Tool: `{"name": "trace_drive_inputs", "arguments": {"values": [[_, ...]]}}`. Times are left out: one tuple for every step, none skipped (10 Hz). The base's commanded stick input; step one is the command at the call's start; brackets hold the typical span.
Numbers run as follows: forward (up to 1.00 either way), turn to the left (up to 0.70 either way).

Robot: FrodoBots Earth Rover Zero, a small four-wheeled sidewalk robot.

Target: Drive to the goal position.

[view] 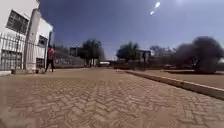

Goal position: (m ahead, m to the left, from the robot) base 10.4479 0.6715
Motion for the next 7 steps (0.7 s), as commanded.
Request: {"name": "trace_drive_inputs", "arguments": {"values": [[1.0,0.0],[1.0,0.0],[1.0,0.0],[1.0,0.0],[1.0,0.0],[1.0,0.0],[1.0,0.0]]}}
